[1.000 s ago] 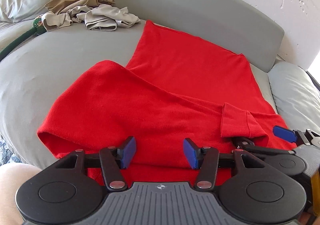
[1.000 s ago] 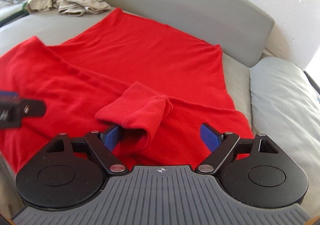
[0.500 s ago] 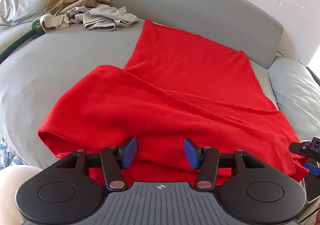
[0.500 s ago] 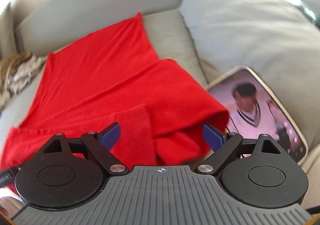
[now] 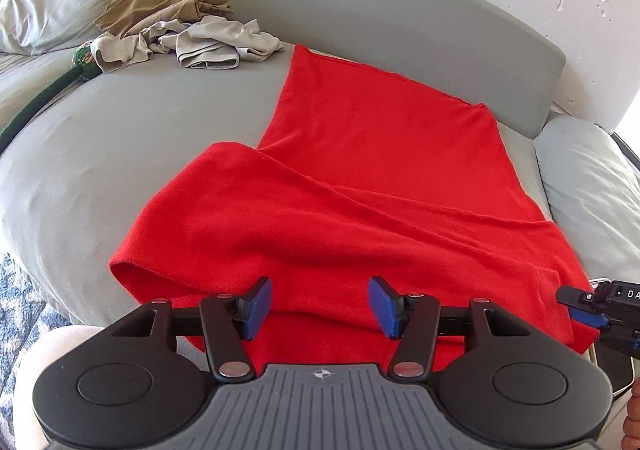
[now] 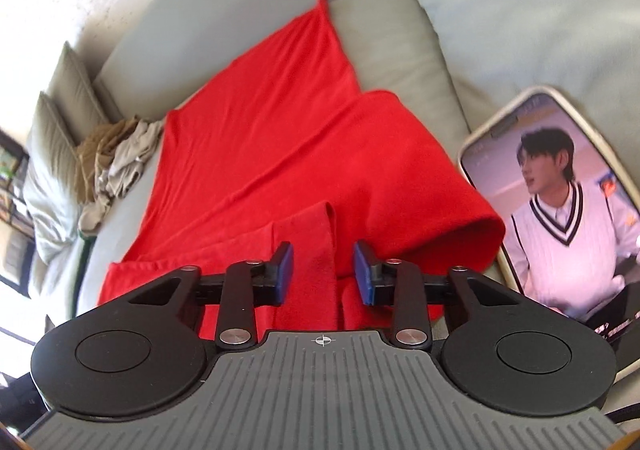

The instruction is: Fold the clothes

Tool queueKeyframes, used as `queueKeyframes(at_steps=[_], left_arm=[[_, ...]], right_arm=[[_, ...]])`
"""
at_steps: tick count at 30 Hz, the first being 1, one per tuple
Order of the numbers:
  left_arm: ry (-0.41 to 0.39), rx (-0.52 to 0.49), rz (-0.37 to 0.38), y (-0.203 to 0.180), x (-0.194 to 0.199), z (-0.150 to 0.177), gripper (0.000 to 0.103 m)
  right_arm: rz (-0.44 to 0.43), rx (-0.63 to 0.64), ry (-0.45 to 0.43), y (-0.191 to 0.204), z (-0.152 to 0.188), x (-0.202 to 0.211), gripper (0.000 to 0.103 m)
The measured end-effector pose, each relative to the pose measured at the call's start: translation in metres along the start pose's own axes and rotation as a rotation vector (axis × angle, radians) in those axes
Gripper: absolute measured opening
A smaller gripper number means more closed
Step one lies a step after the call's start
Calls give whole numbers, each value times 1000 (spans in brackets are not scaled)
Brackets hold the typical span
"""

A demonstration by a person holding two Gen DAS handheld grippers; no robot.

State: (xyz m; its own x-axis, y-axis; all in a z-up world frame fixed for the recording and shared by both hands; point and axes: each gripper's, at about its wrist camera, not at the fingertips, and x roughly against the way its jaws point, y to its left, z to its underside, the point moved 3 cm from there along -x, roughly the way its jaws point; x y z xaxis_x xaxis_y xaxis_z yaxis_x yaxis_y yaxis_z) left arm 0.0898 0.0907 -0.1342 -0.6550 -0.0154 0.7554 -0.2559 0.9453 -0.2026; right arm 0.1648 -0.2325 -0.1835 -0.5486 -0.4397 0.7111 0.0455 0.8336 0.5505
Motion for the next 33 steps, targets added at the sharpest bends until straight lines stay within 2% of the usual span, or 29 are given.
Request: queueKeyframes(at_steps=[3,10,11,12,13,14,21,26,29,33], left_arm=[[15,1,10,-2,-3,3,53],[59,-3,15,-3,-14,14,53],[59,-5,14,-1,-13,15,54],[59,-1,14,0,-12,15,54],[58,2,14,1,-11,14,54],[58,7,13,2,-10,14,54],[31,41,17,6,2,8,54],[1,64,41,5,12,-1,56],[6,69,48,4,10,-1,57],[26,72,34,7,3,1,56]], right_arm=[[-24,-43,26,-6,0,4,29],[-42,35,72,-1,7,-2,27],[-32,54,65,0,7,-2,23],[-21,75,57,2,7,-1,12],[-6,111,41,6,8,1,6],[8,147,25,10,9,4,4],[13,298,-112,53,-5,33,2],[91,381,-235,76,-30,47,2],[117,389,-248,75,-44,47,2],[170,353,-216,57,-51,33,2]])
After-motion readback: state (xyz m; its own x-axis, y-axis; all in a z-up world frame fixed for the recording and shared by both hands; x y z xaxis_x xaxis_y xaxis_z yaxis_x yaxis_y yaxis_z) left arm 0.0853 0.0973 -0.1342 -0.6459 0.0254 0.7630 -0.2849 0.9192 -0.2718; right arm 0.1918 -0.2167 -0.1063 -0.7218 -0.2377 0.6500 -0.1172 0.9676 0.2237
